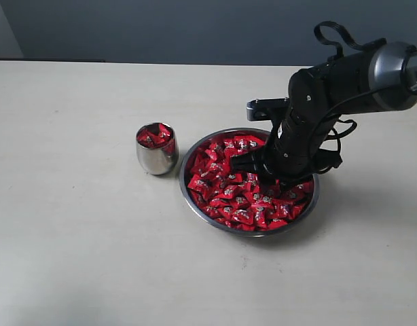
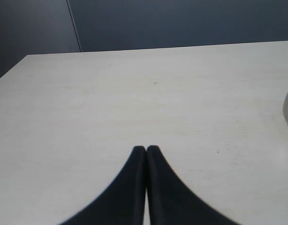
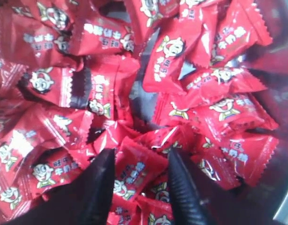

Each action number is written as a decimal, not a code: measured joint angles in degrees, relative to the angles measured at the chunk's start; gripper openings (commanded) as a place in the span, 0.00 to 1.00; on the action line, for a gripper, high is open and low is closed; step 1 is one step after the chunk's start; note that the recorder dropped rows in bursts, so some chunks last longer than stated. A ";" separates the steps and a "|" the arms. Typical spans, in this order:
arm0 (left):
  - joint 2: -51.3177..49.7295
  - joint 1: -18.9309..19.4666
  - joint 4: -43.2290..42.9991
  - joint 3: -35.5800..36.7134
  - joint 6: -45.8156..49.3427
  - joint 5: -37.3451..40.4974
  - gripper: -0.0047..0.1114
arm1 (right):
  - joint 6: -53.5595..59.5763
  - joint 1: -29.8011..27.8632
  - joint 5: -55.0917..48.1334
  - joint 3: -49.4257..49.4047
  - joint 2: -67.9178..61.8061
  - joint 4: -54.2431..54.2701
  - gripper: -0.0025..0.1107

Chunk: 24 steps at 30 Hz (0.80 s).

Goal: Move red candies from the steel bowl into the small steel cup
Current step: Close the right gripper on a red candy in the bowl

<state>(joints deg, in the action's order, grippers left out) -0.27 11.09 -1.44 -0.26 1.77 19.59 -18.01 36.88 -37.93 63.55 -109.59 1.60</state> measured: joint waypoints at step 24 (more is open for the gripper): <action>0.00 0.00 0.00 0.00 0.00 0.00 0.04 | 6.05 0.00 -0.22 0.54 -3.81 7.44 0.35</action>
<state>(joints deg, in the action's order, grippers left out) -0.27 11.09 -1.44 -0.26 1.77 19.59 -11.95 36.88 -38.15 64.09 -113.41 9.04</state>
